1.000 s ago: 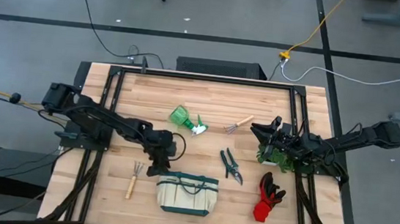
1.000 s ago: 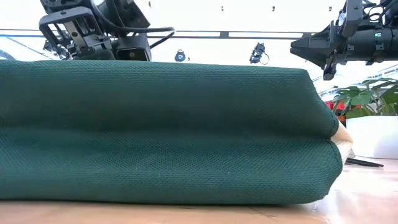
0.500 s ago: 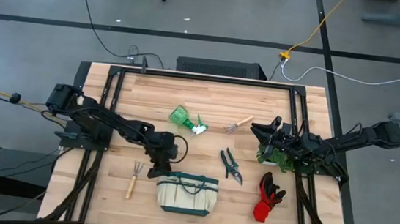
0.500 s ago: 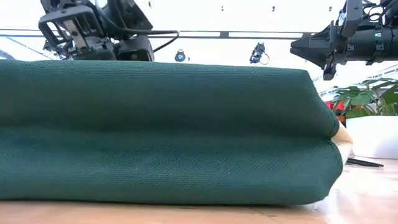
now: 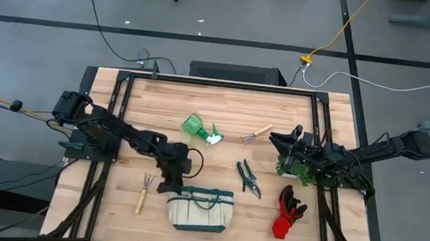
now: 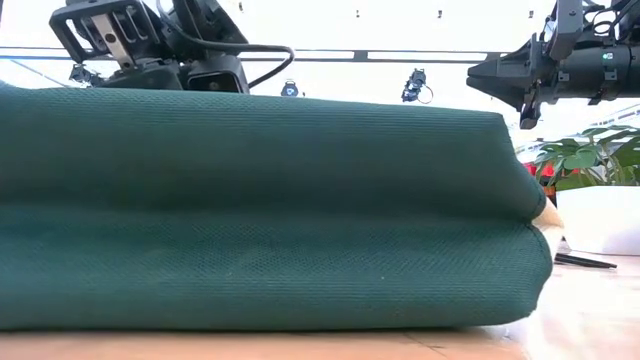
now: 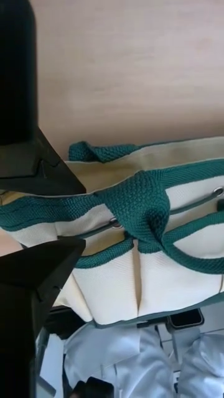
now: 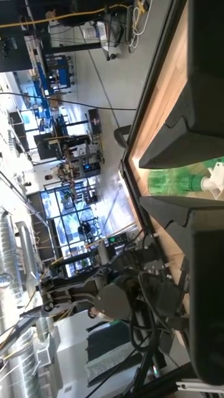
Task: Pick & Place Garden tools in Gardening bag
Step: Prepare the gardening bag
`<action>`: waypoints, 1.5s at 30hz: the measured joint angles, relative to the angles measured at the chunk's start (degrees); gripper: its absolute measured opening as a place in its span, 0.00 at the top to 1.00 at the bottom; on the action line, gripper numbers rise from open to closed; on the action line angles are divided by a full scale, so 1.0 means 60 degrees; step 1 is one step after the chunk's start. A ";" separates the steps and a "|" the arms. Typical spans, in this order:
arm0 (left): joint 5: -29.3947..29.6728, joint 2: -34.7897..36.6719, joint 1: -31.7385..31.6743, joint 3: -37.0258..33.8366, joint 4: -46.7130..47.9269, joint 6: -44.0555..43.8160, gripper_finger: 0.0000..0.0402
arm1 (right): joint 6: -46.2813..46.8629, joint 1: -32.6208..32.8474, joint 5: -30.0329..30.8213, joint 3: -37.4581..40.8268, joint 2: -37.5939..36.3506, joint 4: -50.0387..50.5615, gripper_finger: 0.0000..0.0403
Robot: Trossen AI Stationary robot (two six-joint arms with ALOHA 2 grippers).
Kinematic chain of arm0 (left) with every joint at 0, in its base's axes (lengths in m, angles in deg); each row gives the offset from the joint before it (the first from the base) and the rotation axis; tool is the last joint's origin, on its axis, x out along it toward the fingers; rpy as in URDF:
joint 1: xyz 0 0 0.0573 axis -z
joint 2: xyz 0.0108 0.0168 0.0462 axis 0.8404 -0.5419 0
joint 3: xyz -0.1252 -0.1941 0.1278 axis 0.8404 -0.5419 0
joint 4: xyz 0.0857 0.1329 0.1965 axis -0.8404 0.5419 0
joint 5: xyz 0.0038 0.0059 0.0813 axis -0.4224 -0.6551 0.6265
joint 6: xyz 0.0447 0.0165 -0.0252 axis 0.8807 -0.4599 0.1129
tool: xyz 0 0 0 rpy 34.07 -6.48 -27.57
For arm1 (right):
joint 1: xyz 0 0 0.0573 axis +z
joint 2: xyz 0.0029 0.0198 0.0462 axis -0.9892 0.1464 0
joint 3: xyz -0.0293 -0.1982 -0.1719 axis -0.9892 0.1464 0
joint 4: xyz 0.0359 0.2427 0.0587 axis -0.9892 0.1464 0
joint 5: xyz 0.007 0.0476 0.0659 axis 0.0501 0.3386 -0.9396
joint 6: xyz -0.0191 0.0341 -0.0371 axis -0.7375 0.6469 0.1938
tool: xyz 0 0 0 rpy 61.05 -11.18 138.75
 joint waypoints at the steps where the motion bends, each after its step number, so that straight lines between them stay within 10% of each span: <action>1: 0.0002 0.0000 0.0017 0.0000 0.0000 0.0001 0.69 | 0.0000 0.0000 0.0000 -0.0002 0.0000 0.0002 0.80; 12: 0.0069 0.0000 0.0062 0.0000 0.0000 0.0149 0.98 | 0.0000 0.0000 0.0000 -0.0002 0.0000 0.0000 0.80; 28: 0.1306 0.1085 0.0040 0.0007 0.0709 0.0582 0.99 | 0.0000 0.0000 0.0000 -0.0002 0.0000 0.0000 0.80; 45: 0.5268 0.3356 0.0027 0.1689 0.5619 0.1963 0.99 | 0.0080 0.0000 0.0000 -0.0002 0.0007 -0.0012 0.80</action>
